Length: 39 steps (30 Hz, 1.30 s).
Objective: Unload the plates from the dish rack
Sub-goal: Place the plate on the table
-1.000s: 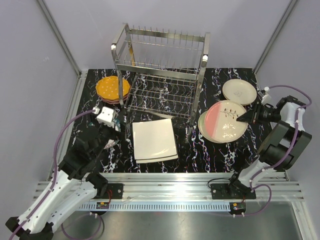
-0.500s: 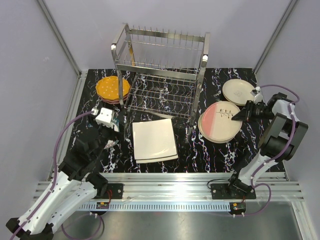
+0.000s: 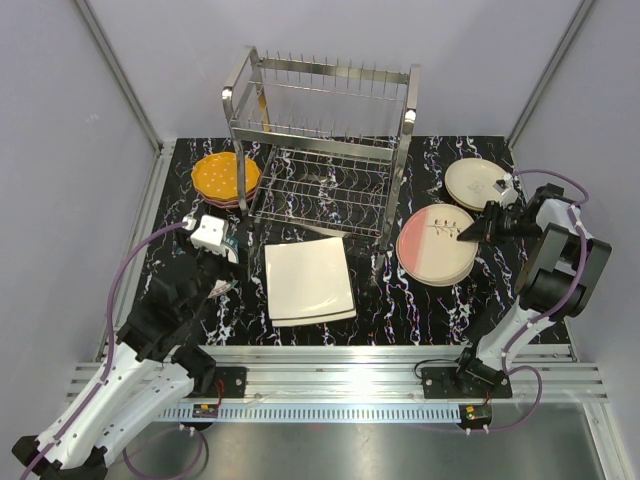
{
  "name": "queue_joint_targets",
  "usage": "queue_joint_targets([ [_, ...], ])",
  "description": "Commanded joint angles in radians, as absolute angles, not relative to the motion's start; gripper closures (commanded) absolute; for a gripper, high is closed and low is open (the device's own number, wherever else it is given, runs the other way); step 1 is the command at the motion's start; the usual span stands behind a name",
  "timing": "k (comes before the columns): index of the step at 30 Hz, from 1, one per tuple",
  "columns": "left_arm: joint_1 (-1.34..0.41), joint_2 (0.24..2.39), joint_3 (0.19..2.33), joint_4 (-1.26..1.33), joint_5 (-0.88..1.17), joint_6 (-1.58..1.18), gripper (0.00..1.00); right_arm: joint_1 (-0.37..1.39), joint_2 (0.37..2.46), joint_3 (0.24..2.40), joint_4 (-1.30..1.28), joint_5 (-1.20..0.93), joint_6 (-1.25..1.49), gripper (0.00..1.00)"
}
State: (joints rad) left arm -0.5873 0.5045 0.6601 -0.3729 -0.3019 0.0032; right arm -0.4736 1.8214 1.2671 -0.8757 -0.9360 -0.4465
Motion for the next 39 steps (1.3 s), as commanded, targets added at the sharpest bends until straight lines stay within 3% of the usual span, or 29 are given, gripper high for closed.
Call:
queue_joint_targets([
  [1, -0.581, 0.489, 0.652, -0.348, -0.327, 0.003, 0.01, -0.462, 1.824, 1.27, -0.859, -1.006, -0.417, 0.94],
  [10, -0.577, 0.491, 0.649, -0.347, -0.321, 0.003, 0.01, -0.451, 1.841, 1.261, -0.835, -0.959, -0.417, 0.84],
  [18, -0.572, 0.494, 0.649, -0.348, -0.319, 0.003, 0.01, -0.451, 1.835, 1.255, -0.807, -0.893, -0.42, 0.66],
  [39, -0.564, 0.499, 0.646, -0.345, -0.311, 0.003, 0.01, -0.437, 1.841, 1.239, -0.764, -0.801, -0.426, 0.44],
])
